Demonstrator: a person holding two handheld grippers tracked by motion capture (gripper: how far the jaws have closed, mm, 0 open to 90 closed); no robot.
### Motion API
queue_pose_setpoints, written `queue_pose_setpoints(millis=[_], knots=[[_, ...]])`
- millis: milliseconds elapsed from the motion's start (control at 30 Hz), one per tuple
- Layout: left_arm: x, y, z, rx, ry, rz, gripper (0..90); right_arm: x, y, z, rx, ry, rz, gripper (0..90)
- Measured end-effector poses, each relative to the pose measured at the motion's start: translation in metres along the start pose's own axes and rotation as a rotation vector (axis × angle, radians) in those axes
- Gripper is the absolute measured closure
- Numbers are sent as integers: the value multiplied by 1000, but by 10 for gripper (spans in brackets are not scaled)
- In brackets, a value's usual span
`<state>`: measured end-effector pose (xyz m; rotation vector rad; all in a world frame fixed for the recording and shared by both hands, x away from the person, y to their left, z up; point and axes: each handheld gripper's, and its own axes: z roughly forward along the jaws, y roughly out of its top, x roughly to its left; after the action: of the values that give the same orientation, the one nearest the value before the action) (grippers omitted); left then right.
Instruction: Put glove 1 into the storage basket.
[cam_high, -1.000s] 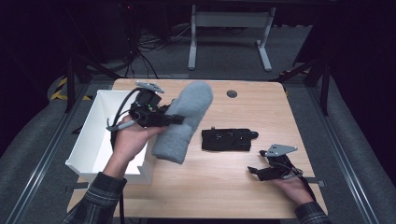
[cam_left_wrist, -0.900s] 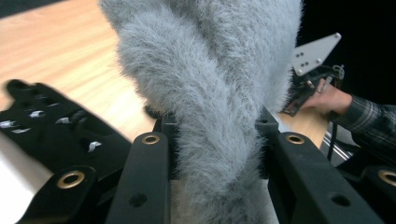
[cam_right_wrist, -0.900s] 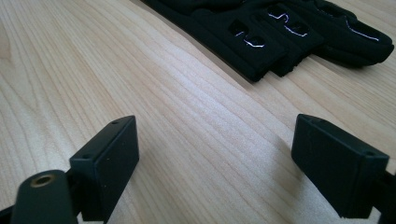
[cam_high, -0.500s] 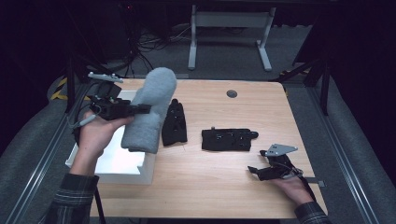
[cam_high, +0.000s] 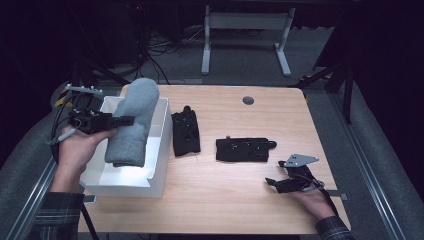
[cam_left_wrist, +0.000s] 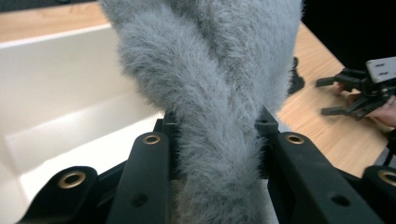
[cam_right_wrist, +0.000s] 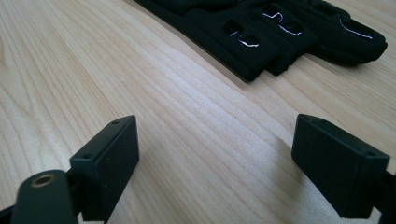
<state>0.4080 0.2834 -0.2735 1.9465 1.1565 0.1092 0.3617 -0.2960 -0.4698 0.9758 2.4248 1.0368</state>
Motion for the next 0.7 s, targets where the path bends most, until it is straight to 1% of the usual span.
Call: queue_pose_setpoints(millis=[100,200,233,333,367,400,433,467,500,567,600,633,667,700], knots=[[8,-6,5,16,11,-16,688,0,0,0,1,-2,1,155],[16,-14,13,43,26,-29,688,0,0,0,-1,-2,3,155],[16,-14,13,43,26,-29,688,0,0,0,-1,-2,3,155],[25,-20,23,64,27,-46,688,0,0,0,-1,-3,4,155],[27,-21,26,64,29,-53,688,0,0,0,-1,-3,5,155],[32,-25,33,79,32,-60,688,0,0,0,-1,-5,6,155],[32,-25,33,79,32,-60,688,0,0,0,-1,-5,6,155],[37,-29,42,95,44,-75,688,0,0,0,-1,-5,7,155],[37,-29,42,95,44,-75,688,0,0,0,-2,-6,6,155],[43,-34,51,109,54,-88,688,0,0,0,-2,-6,6,155],[49,-38,60,129,62,-100,687,0,0,0,-2,-7,8,156],[51,-39,63,135,63,-108,687,-1,0,0,0,-9,8,156],[51,-39,63,135,63,-108,687,-1,0,0,0,-9,8,156],[56,-42,72,152,75,-118,687,-1,0,0,0,-9,8,156]])
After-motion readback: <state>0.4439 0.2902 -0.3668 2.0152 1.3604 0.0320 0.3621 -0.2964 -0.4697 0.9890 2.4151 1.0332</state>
